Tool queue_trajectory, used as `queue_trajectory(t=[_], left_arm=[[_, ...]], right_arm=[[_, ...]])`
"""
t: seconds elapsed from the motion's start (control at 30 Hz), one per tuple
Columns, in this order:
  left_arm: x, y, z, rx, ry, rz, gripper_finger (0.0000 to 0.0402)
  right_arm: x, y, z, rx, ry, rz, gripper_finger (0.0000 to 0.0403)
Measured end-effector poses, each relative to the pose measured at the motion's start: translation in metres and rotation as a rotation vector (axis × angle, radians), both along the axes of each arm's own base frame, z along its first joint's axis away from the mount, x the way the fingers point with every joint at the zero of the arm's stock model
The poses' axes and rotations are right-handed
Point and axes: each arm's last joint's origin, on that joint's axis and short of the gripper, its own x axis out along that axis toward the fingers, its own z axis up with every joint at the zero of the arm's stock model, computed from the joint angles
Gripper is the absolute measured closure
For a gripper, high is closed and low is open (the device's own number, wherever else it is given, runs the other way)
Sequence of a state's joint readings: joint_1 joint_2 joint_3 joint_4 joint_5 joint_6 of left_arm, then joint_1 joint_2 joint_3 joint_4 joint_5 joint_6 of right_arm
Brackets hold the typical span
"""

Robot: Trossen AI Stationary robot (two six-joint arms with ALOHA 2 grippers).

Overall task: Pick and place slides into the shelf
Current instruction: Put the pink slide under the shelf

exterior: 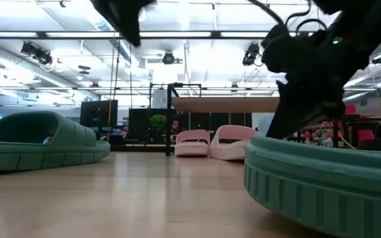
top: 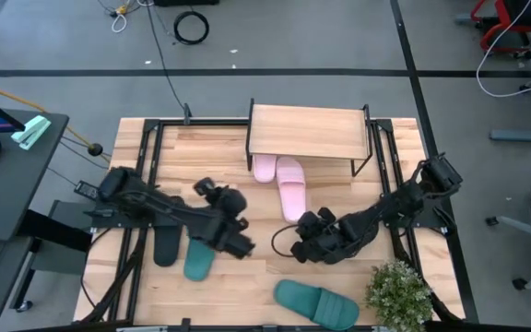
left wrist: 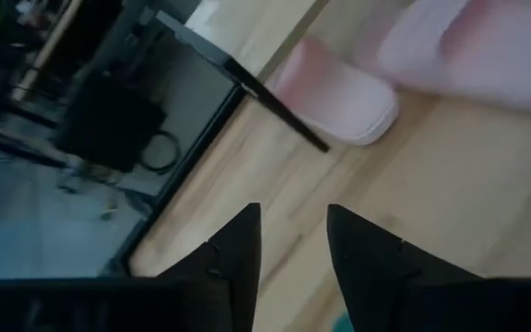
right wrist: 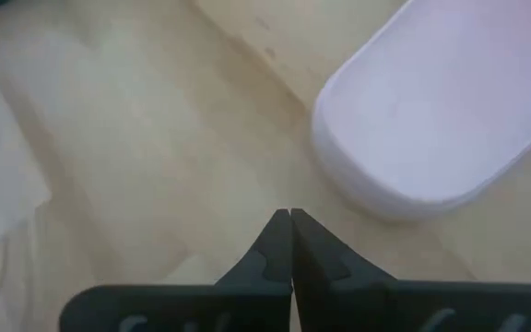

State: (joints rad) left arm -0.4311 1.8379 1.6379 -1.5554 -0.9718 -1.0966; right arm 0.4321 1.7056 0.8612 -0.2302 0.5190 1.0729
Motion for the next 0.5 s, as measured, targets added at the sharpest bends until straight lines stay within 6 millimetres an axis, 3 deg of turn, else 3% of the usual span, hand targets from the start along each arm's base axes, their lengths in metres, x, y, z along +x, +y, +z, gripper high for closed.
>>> queue_trajectory(t=[0.23, 0.5], left_arm=[[-0.037, -0.019, 0.038, -0.059, -0.116, -0.098, 0.0270], [-0.061, -0.028, 0.057, -0.096, -0.174, -0.170, 0.0273]], right_arm=[[0.007, -0.015, -0.009, 0.002, 0.040, -0.032, 0.0403], [0.017, -0.036, -0.013, -0.050, 0.035, -0.068, 0.0403]])
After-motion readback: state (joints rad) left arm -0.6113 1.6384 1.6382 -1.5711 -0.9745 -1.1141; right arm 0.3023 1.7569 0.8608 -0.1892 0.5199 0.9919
